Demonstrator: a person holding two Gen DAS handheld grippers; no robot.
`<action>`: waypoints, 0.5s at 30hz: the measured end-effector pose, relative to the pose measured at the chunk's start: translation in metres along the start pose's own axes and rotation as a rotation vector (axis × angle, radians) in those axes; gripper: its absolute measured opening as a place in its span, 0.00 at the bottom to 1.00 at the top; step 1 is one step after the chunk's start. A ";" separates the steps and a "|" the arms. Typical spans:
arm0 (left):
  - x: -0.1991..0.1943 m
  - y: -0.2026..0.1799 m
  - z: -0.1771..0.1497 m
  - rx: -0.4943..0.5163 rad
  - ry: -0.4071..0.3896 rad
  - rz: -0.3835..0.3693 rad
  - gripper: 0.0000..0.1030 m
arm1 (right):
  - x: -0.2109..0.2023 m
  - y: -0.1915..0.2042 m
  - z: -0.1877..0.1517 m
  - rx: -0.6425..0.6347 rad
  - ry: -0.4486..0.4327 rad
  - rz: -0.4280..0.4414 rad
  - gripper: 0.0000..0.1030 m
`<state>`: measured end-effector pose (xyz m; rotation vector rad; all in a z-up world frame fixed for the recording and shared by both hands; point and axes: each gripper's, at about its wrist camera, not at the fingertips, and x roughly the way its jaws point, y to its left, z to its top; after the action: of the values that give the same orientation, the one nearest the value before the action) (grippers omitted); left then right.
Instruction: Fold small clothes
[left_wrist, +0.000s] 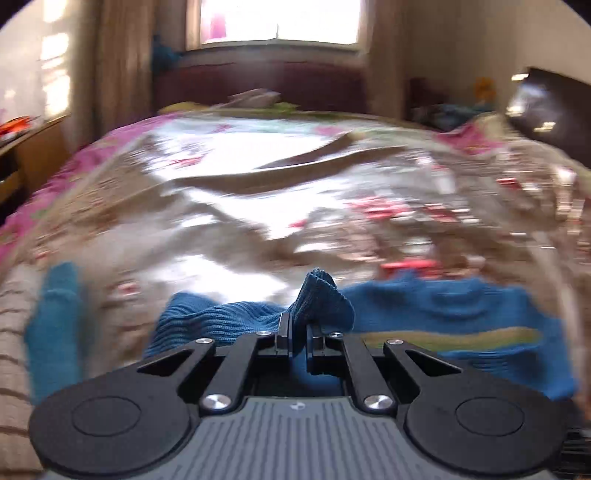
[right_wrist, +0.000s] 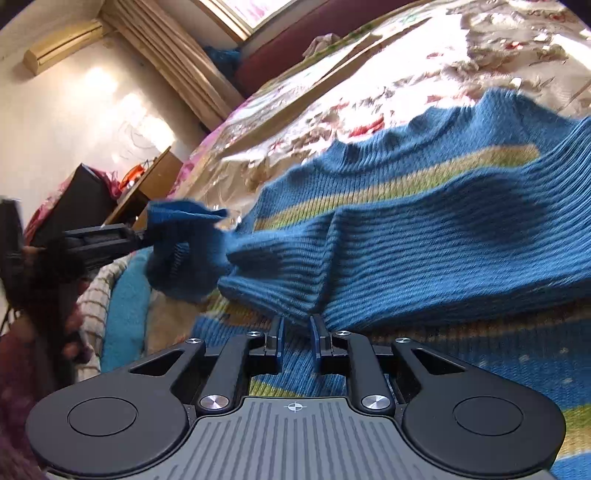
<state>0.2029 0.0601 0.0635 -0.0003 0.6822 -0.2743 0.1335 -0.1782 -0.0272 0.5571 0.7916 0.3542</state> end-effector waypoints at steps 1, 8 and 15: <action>-0.004 -0.020 0.000 0.010 -0.007 -0.063 0.14 | -0.003 -0.001 0.002 0.003 -0.010 -0.009 0.17; 0.000 -0.110 -0.031 0.075 0.049 -0.304 0.14 | -0.047 -0.042 0.011 0.147 -0.060 -0.087 0.17; 0.000 -0.112 -0.061 0.065 0.107 -0.287 0.14 | -0.075 -0.089 0.005 0.439 -0.066 0.037 0.34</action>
<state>0.1363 -0.0428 0.0261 -0.0220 0.7792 -0.5757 0.0965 -0.2886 -0.0347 0.9908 0.7991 0.1929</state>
